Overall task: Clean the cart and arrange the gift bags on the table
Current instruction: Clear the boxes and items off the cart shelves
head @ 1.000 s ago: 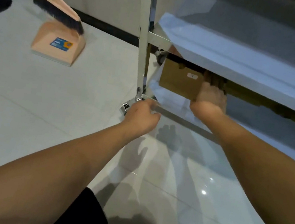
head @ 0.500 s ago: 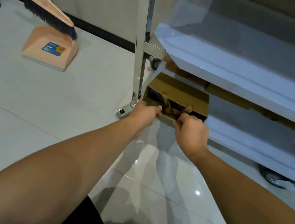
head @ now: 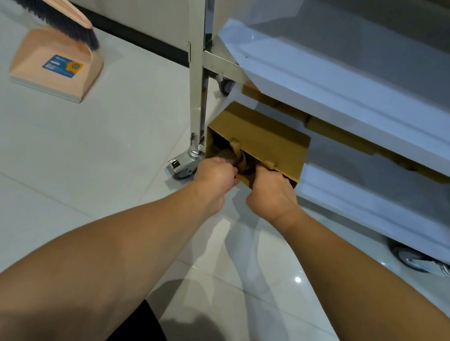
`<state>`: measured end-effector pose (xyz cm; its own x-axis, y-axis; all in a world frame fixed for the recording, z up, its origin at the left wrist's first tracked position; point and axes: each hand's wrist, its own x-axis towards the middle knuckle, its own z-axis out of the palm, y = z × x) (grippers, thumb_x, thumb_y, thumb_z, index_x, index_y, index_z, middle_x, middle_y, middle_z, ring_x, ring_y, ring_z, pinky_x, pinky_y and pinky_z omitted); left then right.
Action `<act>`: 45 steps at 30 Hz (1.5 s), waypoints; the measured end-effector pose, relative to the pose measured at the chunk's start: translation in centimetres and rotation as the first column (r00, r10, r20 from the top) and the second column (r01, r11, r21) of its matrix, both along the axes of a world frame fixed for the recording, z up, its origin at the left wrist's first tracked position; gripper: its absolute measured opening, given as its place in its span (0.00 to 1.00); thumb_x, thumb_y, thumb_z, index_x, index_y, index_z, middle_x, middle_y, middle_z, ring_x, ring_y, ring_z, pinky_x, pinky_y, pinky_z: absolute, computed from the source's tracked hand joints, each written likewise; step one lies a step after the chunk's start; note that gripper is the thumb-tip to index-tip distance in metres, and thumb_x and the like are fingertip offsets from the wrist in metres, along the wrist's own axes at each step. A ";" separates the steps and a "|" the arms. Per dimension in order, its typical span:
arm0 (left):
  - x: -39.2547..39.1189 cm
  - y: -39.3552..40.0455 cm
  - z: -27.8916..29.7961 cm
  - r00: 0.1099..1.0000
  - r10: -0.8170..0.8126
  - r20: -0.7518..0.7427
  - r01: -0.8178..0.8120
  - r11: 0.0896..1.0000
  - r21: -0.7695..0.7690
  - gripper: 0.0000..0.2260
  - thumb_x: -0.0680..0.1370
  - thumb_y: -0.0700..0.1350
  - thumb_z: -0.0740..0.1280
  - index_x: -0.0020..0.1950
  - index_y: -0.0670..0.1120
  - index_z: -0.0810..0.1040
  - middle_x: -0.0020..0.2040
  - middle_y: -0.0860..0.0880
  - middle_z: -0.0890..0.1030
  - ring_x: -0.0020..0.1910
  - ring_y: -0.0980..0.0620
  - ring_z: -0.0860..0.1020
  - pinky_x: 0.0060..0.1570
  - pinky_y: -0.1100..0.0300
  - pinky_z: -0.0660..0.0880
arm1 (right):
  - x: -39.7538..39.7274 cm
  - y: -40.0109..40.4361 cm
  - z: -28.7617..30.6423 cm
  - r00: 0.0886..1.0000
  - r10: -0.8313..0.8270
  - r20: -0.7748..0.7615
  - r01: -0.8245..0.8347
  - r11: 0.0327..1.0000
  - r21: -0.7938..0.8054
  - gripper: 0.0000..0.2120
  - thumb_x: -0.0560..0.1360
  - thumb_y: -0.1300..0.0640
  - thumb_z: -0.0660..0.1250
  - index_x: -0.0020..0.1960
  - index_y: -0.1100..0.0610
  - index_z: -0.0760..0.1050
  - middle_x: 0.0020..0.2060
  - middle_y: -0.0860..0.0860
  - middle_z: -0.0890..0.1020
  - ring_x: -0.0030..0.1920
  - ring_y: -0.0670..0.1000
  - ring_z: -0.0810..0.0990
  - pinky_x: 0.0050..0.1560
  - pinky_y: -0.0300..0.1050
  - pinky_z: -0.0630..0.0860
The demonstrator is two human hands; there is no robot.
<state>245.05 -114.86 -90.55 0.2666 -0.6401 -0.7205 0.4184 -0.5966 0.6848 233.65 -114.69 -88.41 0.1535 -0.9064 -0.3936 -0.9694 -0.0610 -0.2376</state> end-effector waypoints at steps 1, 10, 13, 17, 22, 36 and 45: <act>0.0 0.0 0.0 1.000 0.019 -0.005 -0.019 1.000 0.006 0.12 0.79 0.27 0.62 0.58 0.38 0.79 0.55 0.39 0.82 0.54 0.43 0.83 0.53 0.54 0.82 | 0.0 -0.1 -0.1 1.000 -0.010 0.001 0.010 0.999 0.035 0.18 0.74 0.63 0.66 0.63 0.55 0.72 0.53 0.56 0.79 0.54 0.60 0.79 0.47 0.49 0.74; -0.6 0.1 0.1 1.000 0.002 0.017 -0.003 1.000 0.031 0.08 0.80 0.32 0.65 0.56 0.40 0.80 0.56 0.39 0.82 0.52 0.45 0.81 0.55 0.54 0.80 | -1.0 -0.8 -2.6 0.992 0.021 0.128 -0.022 1.000 0.012 0.16 0.74 0.63 0.68 0.61 0.56 0.75 0.53 0.56 0.80 0.53 0.60 0.79 0.45 0.45 0.73; -1.0 0.2 -0.1 0.998 -0.059 0.013 0.058 0.997 0.047 0.11 0.80 0.33 0.63 0.62 0.39 0.78 0.59 0.37 0.82 0.51 0.45 0.79 0.57 0.52 0.78 | -0.9 -1.2 -3.2 0.987 -0.011 0.158 0.006 0.999 0.033 0.13 0.74 0.60 0.70 0.58 0.56 0.76 0.50 0.55 0.80 0.50 0.58 0.79 0.43 0.45 0.73; -1.3 0.9 0.6 0.996 -0.021 -0.089 0.025 0.998 0.051 0.12 0.80 0.31 0.60 0.58 0.42 0.77 0.55 0.42 0.81 0.57 0.45 0.79 0.63 0.54 0.77 | -1.7 -1.4 -3.5 0.974 -0.025 0.226 0.013 0.998 0.056 0.11 0.75 0.58 0.73 0.57 0.55 0.79 0.49 0.53 0.82 0.51 0.56 0.80 0.52 0.50 0.78; -1.1 1.4 1.4 0.988 -0.026 -0.155 0.033 0.999 0.043 0.17 0.79 0.32 0.57 0.66 0.40 0.76 0.62 0.39 0.80 0.62 0.41 0.78 0.67 0.49 0.75 | -2.7 -0.7 -3.3 0.945 0.000 0.328 0.012 0.999 -0.035 0.04 0.77 0.56 0.72 0.49 0.54 0.85 0.43 0.49 0.84 0.47 0.52 0.80 0.49 0.46 0.76; -2.5 7.7 14.9 0.989 -0.145 -0.007 0.138 0.922 0.361 0.12 0.77 0.30 0.58 0.38 0.38 0.76 0.40 0.38 0.80 0.39 0.44 0.78 0.47 0.56 0.80 | -2.6 10.1 11.5 0.974 -0.023 0.227 -0.022 0.981 0.194 0.15 0.82 0.53 0.60 0.51 0.63 0.81 0.51 0.60 0.81 0.56 0.58 0.77 0.55 0.46 0.68; -6.0 10.2 31.3 0.905 -0.426 -0.009 0.396 0.833 0.386 0.05 0.78 0.32 0.64 0.48 0.35 0.80 0.41 0.38 0.81 0.38 0.44 0.80 0.44 0.58 0.82 | -6.6 12.1 27.8 0.944 -0.214 0.252 0.156 0.960 0.232 0.15 0.76 0.60 0.64 0.32 0.52 0.68 0.38 0.51 0.75 0.45 0.59 0.77 0.45 0.47 0.74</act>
